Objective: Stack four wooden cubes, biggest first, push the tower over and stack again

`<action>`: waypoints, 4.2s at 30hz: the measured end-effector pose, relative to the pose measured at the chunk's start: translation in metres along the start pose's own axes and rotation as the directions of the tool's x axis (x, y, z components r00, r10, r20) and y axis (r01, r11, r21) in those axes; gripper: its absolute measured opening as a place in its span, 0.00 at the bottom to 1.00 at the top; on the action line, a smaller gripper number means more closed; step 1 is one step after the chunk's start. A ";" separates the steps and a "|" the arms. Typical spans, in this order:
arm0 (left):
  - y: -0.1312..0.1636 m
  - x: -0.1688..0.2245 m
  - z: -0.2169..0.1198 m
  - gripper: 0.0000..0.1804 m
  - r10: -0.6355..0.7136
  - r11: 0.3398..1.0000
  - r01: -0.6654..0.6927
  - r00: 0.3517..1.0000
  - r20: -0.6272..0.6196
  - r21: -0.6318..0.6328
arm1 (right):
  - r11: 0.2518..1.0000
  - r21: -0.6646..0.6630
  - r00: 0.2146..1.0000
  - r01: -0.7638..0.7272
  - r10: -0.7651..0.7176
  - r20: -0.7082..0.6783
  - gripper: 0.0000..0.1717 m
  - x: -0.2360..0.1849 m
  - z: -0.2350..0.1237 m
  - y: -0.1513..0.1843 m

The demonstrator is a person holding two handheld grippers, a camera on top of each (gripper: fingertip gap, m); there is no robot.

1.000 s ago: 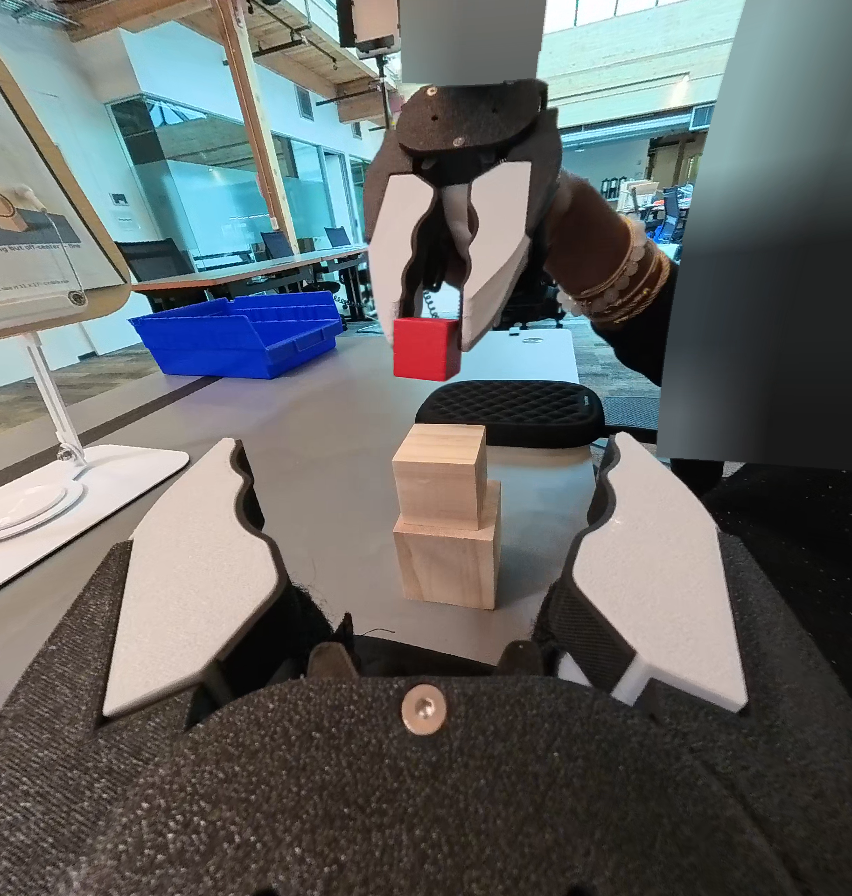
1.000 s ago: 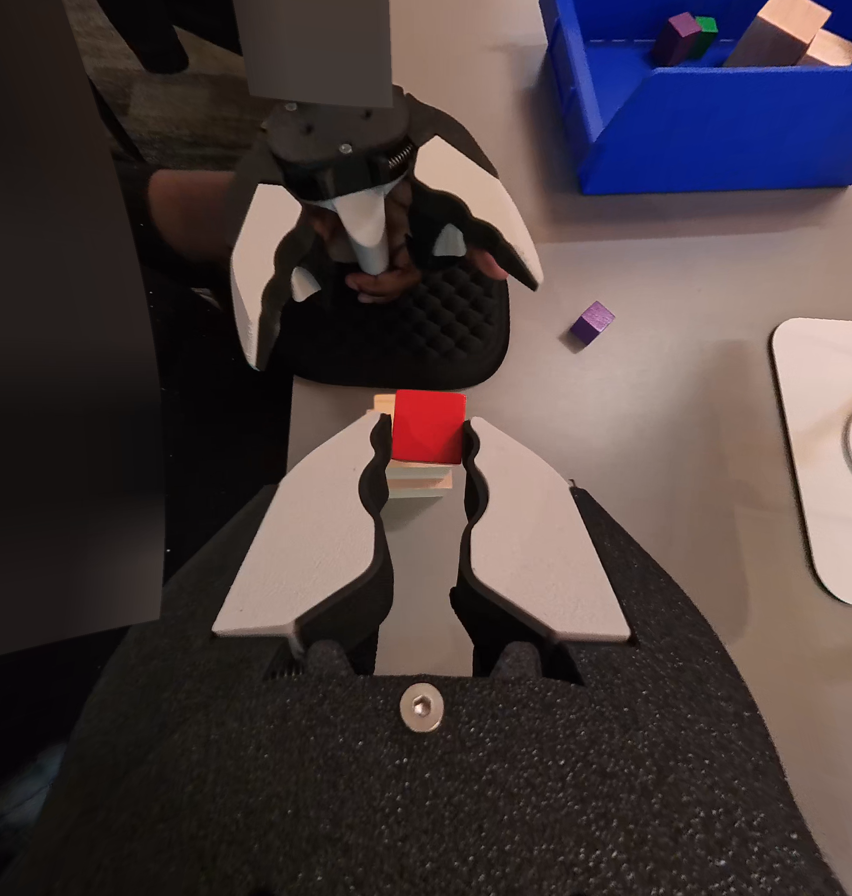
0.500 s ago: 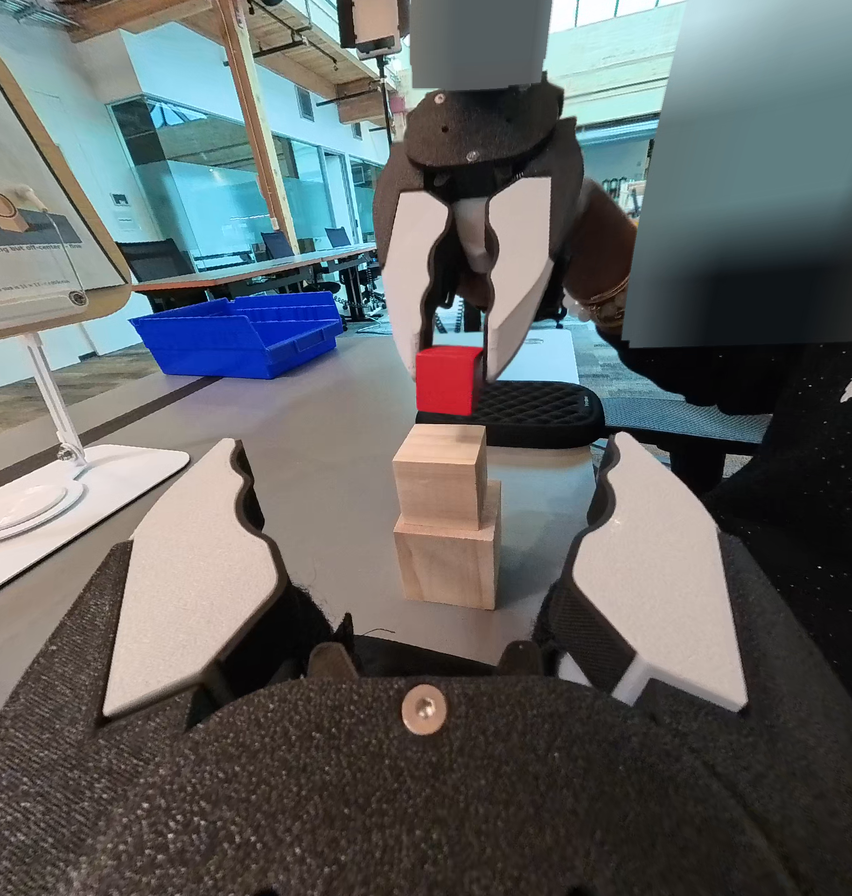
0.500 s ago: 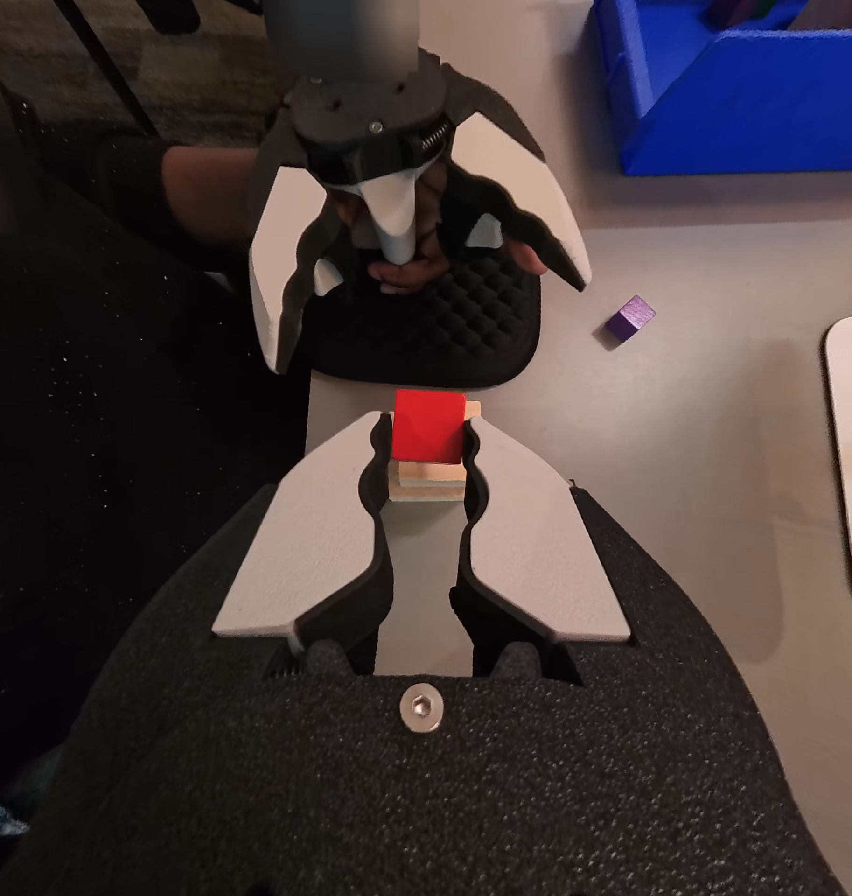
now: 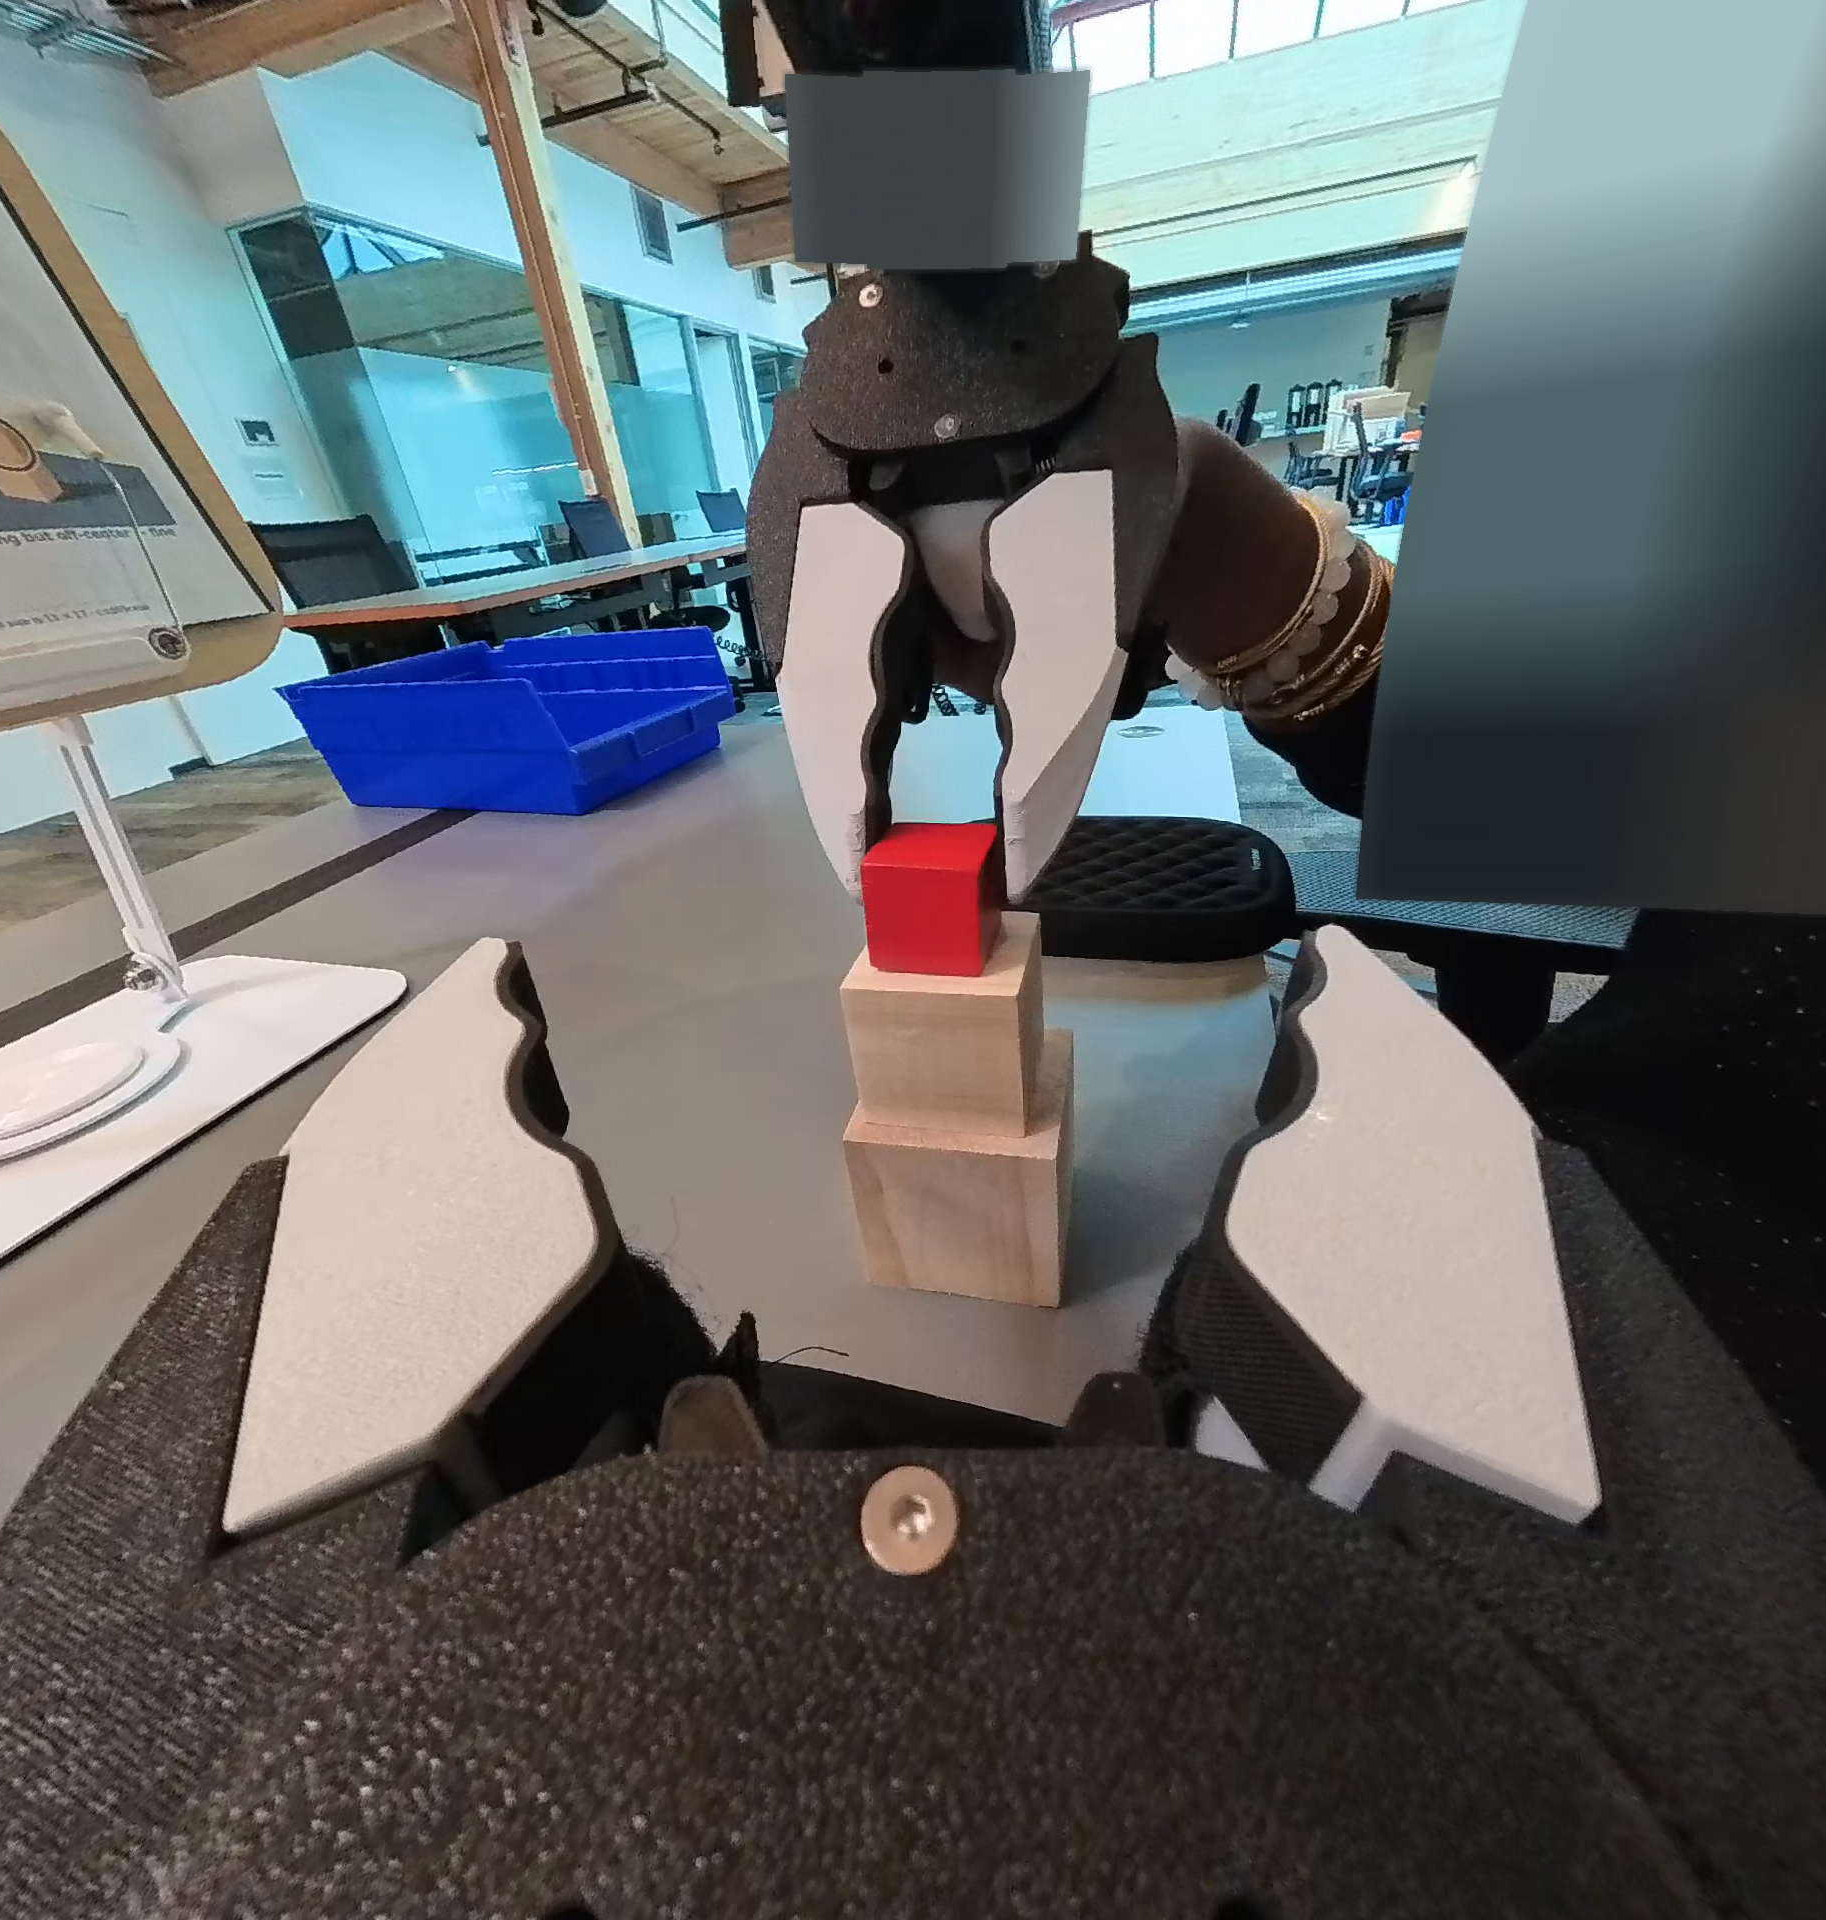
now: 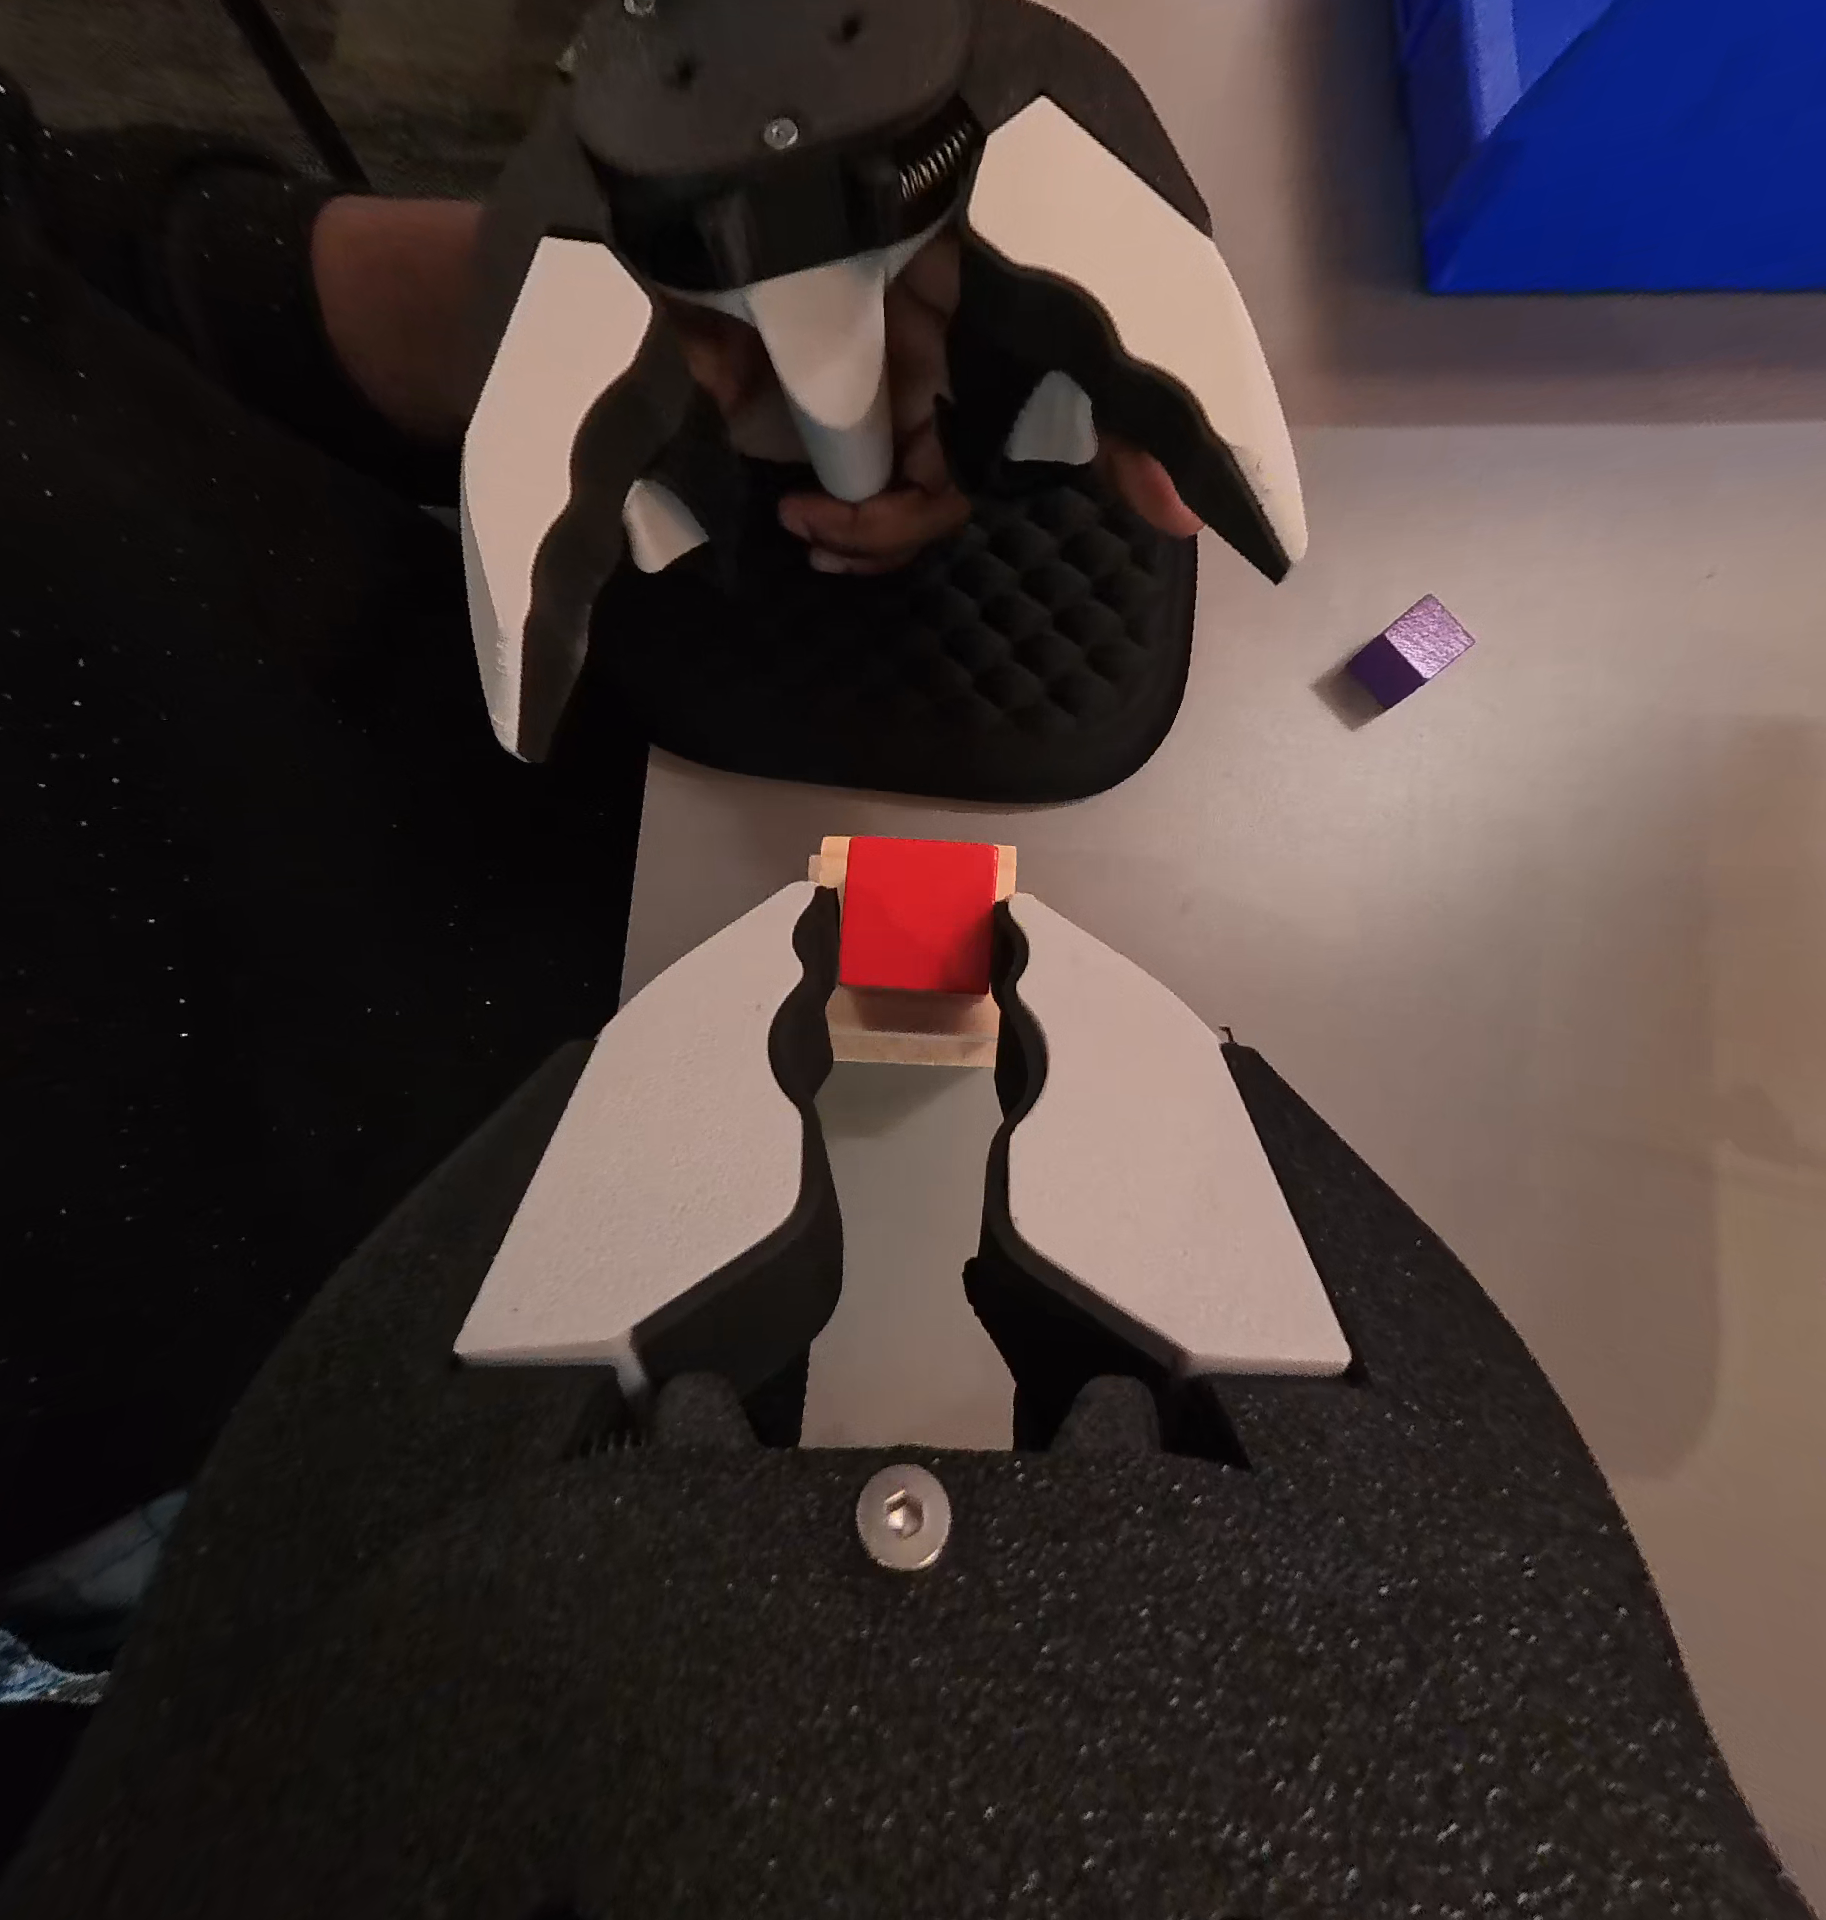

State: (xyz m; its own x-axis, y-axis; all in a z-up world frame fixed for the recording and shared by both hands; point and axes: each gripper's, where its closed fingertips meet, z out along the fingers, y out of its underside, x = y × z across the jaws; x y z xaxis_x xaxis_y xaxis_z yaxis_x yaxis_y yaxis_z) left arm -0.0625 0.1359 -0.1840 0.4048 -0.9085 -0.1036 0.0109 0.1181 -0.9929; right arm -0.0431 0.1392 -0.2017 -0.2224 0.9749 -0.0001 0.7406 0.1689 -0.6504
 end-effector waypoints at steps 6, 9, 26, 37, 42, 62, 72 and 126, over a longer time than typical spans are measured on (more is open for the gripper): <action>0.000 0.000 0.000 0.73 0.002 1.000 -0.002 1.000 0.001 -0.001 | 1.000 0.002 1.000 -0.003 0.003 0.008 0.16 -0.002 0.000 0.000; 0.000 0.000 0.000 0.73 0.002 1.000 -0.002 1.000 0.001 0.001 | 1.000 0.016 1.000 0.006 -0.006 0.001 0.22 -0.002 0.001 -0.001; -0.002 0.000 -0.001 0.73 0.015 1.000 -0.015 1.000 0.014 0.011 | 0.930 0.365 0.997 -0.047 0.069 -0.047 0.33 0.077 -0.036 -0.044; -0.004 -0.001 -0.003 0.72 0.002 0.999 -0.003 1.000 0.008 0.033 | 0.963 0.197 0.974 0.182 -0.205 0.101 0.31 0.125 0.079 -0.018; -0.005 -0.001 -0.004 0.72 0.001 0.999 -0.001 1.000 0.006 0.037 | 0.937 0.164 0.923 0.308 -0.336 0.186 0.29 0.138 0.104 -0.023; -0.006 -0.001 -0.004 0.71 -0.010 0.999 0.010 1.000 0.000 0.047 | 0.938 0.078 0.902 0.337 -0.346 0.258 0.13 0.148 0.127 -0.018; -0.005 -0.001 -0.003 0.71 -0.004 0.999 0.004 1.000 0.004 0.038 | 0.986 0.067 0.985 0.152 -0.157 0.075 0.13 0.133 0.063 -0.037; -0.004 -0.002 -0.002 0.69 0.009 1.000 -0.010 1.000 0.026 0.027 | 1.000 -0.006 0.998 -0.022 0.021 -0.060 0.13 -0.001 -0.016 -0.009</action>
State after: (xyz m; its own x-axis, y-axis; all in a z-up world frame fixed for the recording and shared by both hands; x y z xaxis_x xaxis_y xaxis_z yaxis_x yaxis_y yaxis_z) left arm -0.0658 0.1368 -0.1804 0.4284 -0.8968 -0.1110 0.0314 0.1375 -0.9900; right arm -0.0391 0.1391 -0.1841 -0.1683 0.9852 0.0316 0.7493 0.1487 -0.6454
